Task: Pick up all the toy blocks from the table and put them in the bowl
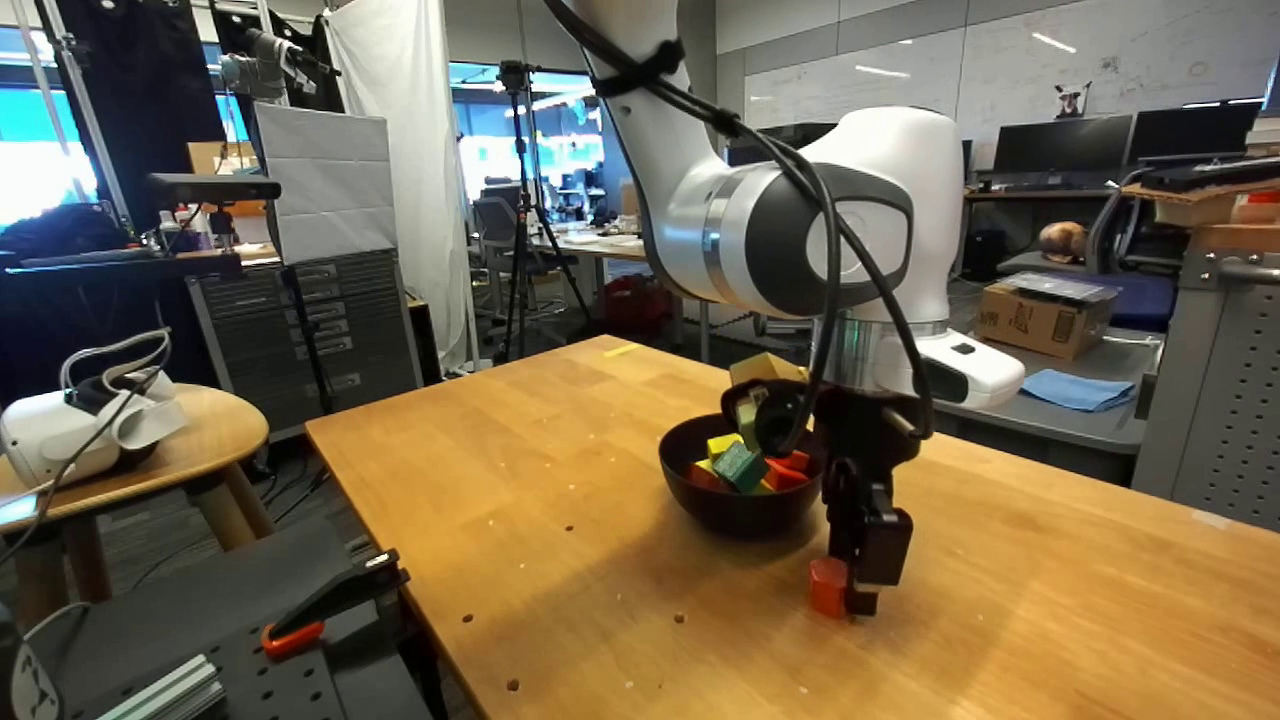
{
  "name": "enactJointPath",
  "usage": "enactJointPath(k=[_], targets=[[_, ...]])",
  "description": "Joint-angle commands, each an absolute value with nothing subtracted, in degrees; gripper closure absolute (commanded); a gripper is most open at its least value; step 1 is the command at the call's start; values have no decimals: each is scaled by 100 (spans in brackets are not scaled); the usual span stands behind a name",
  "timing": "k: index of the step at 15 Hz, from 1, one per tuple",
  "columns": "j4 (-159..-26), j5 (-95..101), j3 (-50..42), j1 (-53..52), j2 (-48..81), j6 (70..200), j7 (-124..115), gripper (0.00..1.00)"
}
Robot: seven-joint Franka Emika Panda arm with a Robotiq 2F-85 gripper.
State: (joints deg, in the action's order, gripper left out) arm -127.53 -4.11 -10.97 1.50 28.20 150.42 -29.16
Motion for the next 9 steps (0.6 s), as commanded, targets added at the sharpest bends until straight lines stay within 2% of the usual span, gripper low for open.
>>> enactJointPath(k=[1, 3, 9], targets=[[-12619, -628, -1135, 150, 3045, 15074, -2966, 72], [-12600, -734, -1122, 173, 3040, 15032, -2965, 83], [-13173, -191, -1483, -293, 1970, 15476, -3126, 84]])
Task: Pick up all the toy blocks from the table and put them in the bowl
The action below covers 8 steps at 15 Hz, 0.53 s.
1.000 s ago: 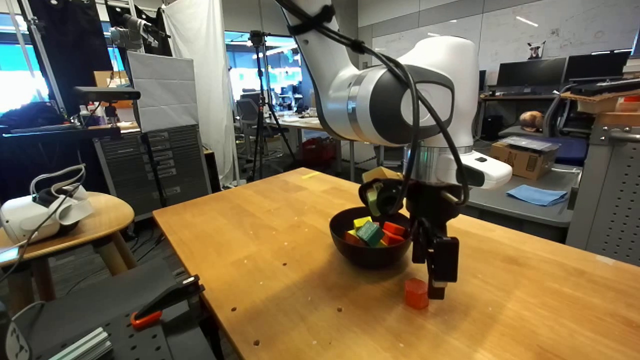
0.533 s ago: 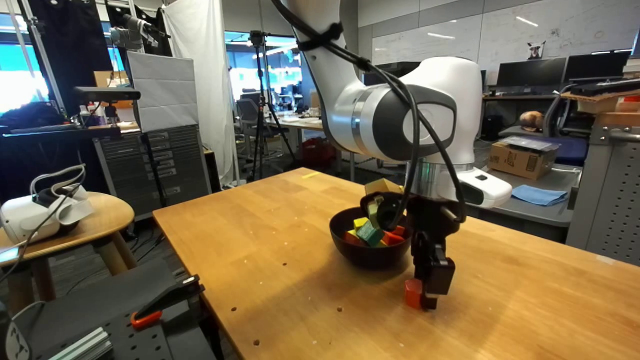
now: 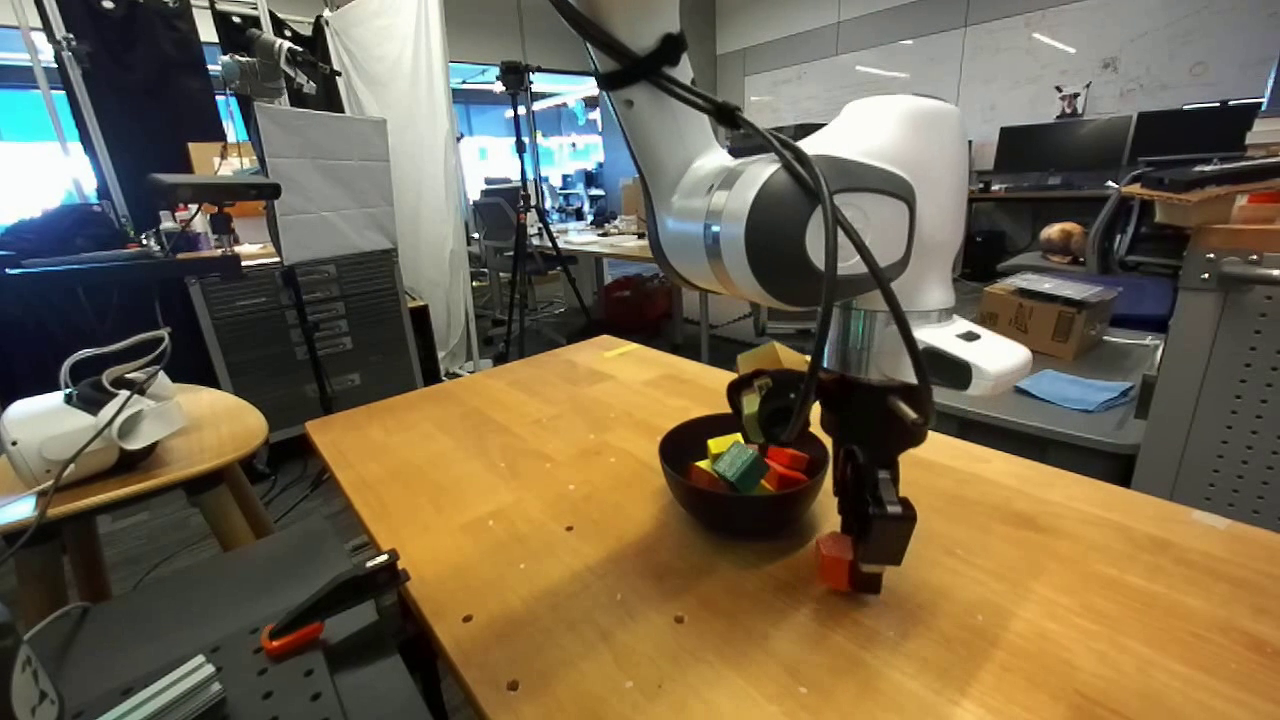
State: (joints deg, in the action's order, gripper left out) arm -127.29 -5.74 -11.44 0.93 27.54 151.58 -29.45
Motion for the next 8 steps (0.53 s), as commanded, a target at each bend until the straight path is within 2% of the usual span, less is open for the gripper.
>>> enactJointPath(k=[1, 5, 8], targets=[[-13326, 48, -1628, -445, 1633, 15625, -3184, 84], [-13600, 1340, -1880, -899, 644, 15901, -3528, 84], [-13390, 2422, -1424, -927, 418, 15782, -4017, 84]])
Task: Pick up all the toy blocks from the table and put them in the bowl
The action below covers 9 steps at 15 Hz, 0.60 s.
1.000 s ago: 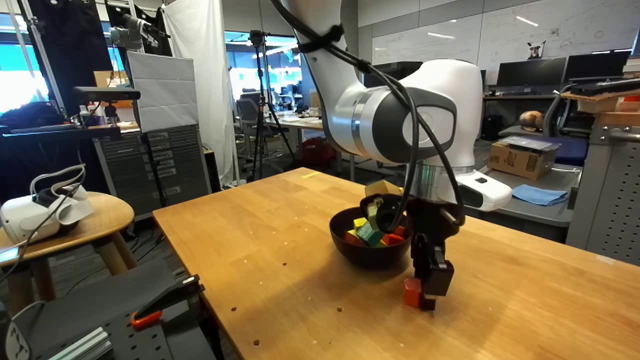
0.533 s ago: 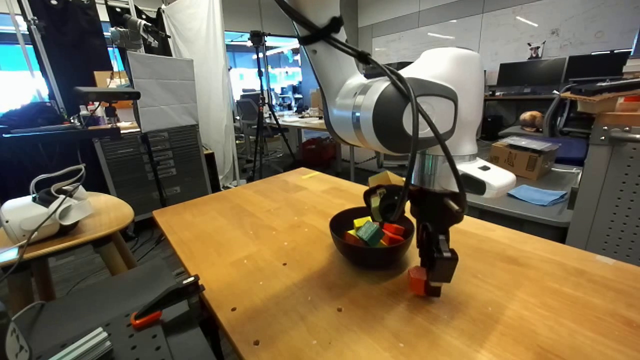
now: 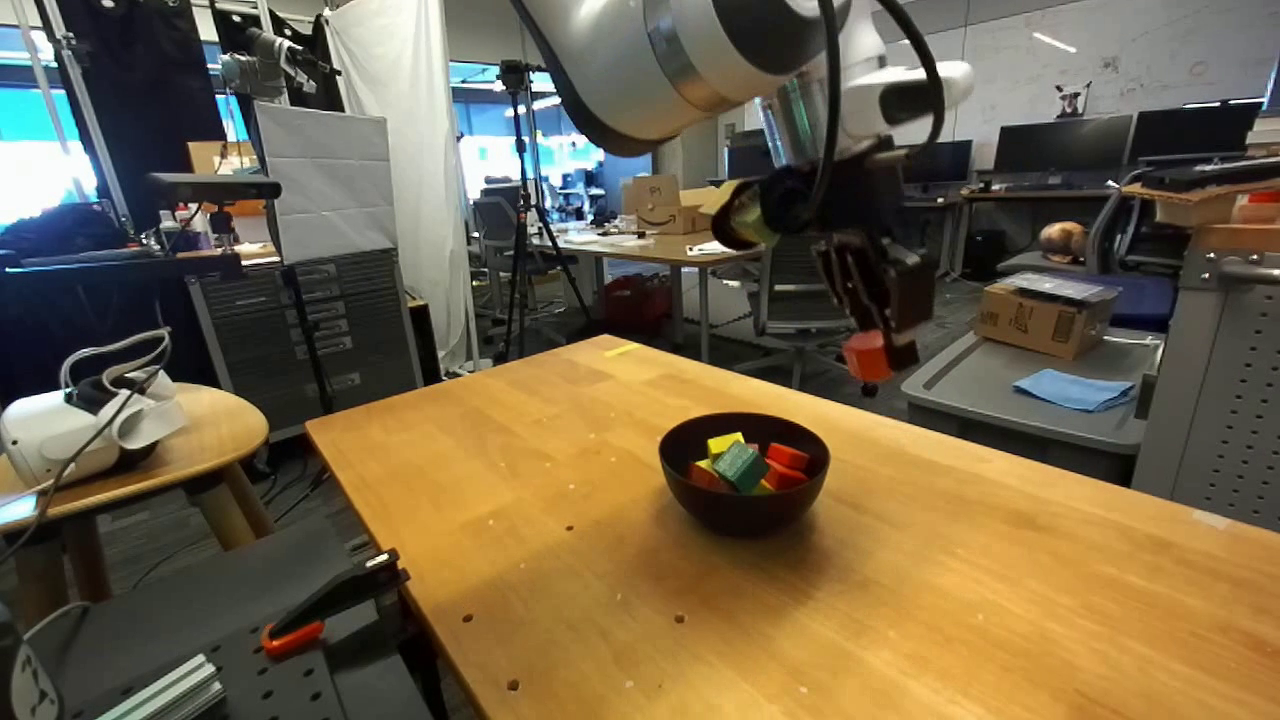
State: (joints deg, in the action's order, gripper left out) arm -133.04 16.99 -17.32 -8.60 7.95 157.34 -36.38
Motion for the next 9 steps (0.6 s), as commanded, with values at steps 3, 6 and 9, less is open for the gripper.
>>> enactJointPath(k=[3, 6, 9], targets=[[-13068, 3077, -943, -895, 774, 15660, -4499, 84], [-12708, 3344, -944, -1097, 1292, 15412, -4900, 84], [-12417, 3483, -893, -1048, 1773, 15083, -5101, 84]])
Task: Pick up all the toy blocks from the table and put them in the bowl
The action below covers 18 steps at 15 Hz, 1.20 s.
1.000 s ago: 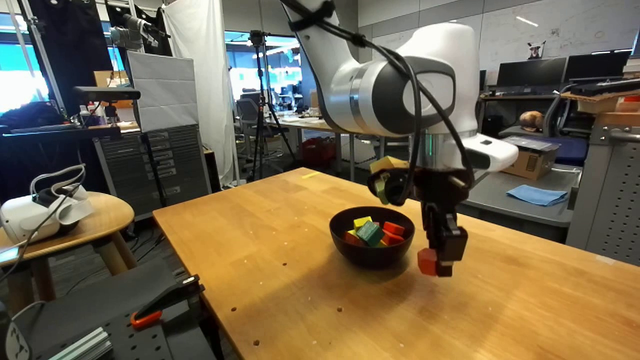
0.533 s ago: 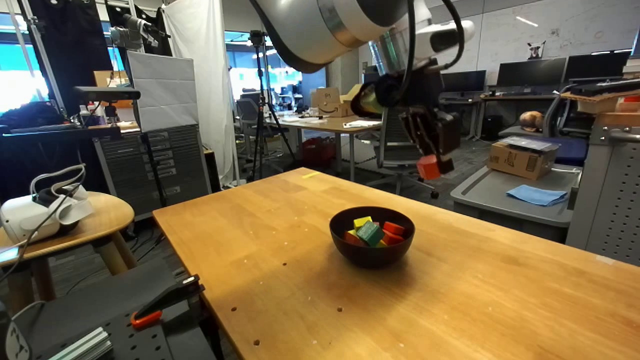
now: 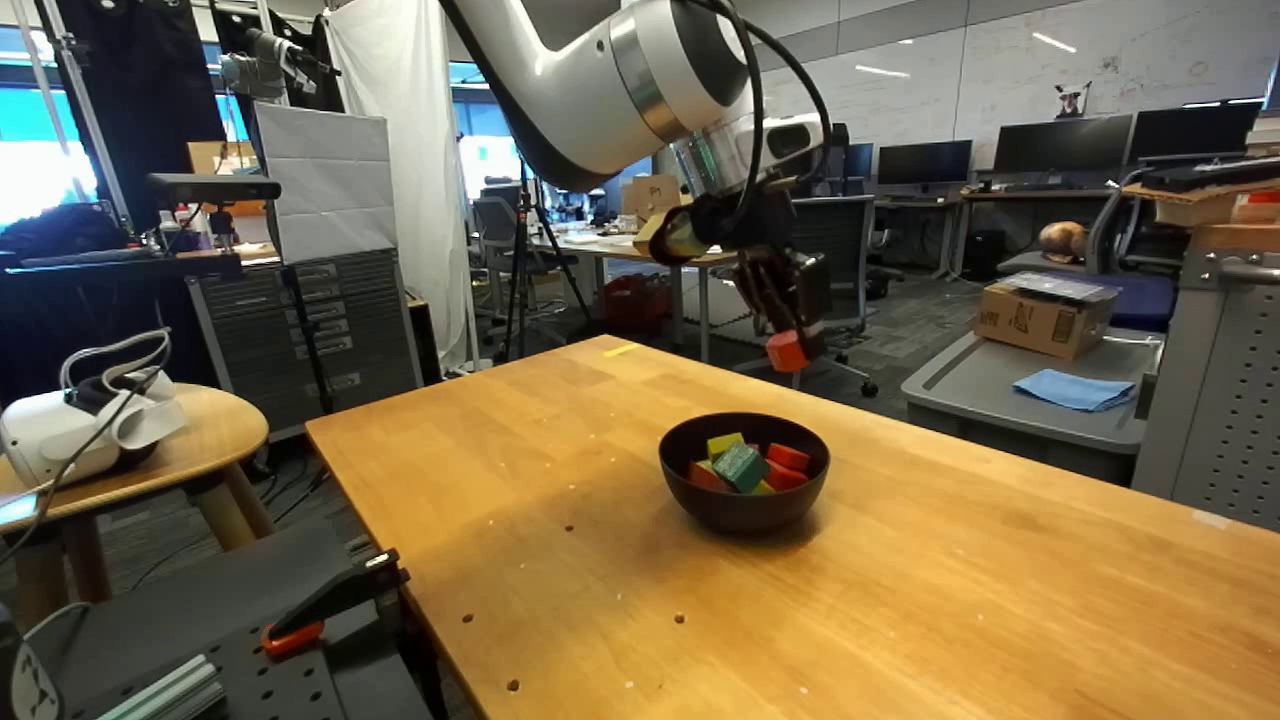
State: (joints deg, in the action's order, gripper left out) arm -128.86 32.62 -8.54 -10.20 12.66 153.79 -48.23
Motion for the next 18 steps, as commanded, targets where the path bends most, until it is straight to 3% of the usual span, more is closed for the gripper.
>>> enactJointPath(k=[1, 2, 3, 4, 8, 9, 18], targets=[[-12353, 3441, -904, -1063, 1905, 15020, -5095, 84], [-12315, 3346, -896, -1061, 2013, 14983, -5022, 84], [-12298, 3314, -890, -1066, 2093, 15007, -4928, 51], [-12295, 3267, -885, -1073, 2141, 15019, -4880, 33], [-12467, 3130, -802, -1052, 2050, 15076, -4545, 4], [-12560, 3072, -759, -1030, 1936, 15088, -4414, 0], [-14548, 4331, -560, -708, -698, 15686, -2863, 0]])
